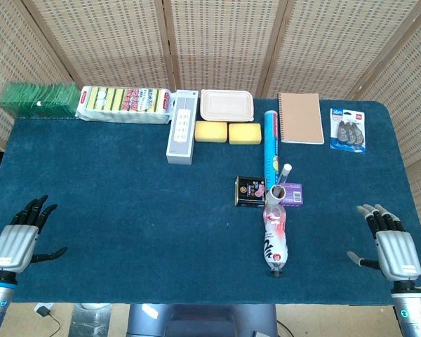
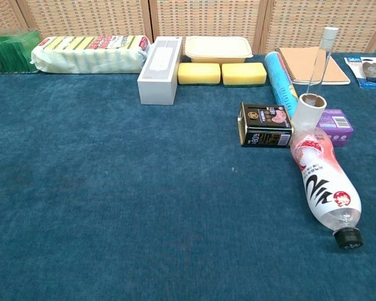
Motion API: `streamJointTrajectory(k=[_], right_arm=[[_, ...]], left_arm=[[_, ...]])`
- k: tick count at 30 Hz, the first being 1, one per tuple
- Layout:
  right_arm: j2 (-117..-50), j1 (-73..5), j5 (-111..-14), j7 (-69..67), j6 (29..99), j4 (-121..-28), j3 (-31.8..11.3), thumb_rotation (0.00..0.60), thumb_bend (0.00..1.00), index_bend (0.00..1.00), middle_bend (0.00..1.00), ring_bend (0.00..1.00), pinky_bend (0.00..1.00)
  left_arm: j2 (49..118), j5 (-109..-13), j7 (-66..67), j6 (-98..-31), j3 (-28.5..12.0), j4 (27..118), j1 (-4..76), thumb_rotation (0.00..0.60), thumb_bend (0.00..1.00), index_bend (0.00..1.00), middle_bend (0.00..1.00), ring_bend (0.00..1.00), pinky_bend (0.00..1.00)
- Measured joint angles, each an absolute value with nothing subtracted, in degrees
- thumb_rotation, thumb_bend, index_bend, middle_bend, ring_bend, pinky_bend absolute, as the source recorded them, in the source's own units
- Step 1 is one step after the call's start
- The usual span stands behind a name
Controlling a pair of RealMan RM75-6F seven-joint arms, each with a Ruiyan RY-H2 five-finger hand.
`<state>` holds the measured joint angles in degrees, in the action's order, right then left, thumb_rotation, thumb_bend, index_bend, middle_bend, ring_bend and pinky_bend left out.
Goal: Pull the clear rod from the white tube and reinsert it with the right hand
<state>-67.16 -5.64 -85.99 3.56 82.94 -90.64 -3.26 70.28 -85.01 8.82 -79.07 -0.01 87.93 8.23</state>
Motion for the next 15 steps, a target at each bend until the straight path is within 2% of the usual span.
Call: streamJointTrajectory(k=[15], right_arm=[[-67.8,-5.7,-85.5,-2.9,83.2,-90.8,-4.1,0.527,0.10,0.17,0.20,0.15,0.20]], left_arm=[[70.2,-86.2,8.7,-80.4,0.4,88.3,7.7,0.403,0.11,0.11,0.02,0.02,0.19]])
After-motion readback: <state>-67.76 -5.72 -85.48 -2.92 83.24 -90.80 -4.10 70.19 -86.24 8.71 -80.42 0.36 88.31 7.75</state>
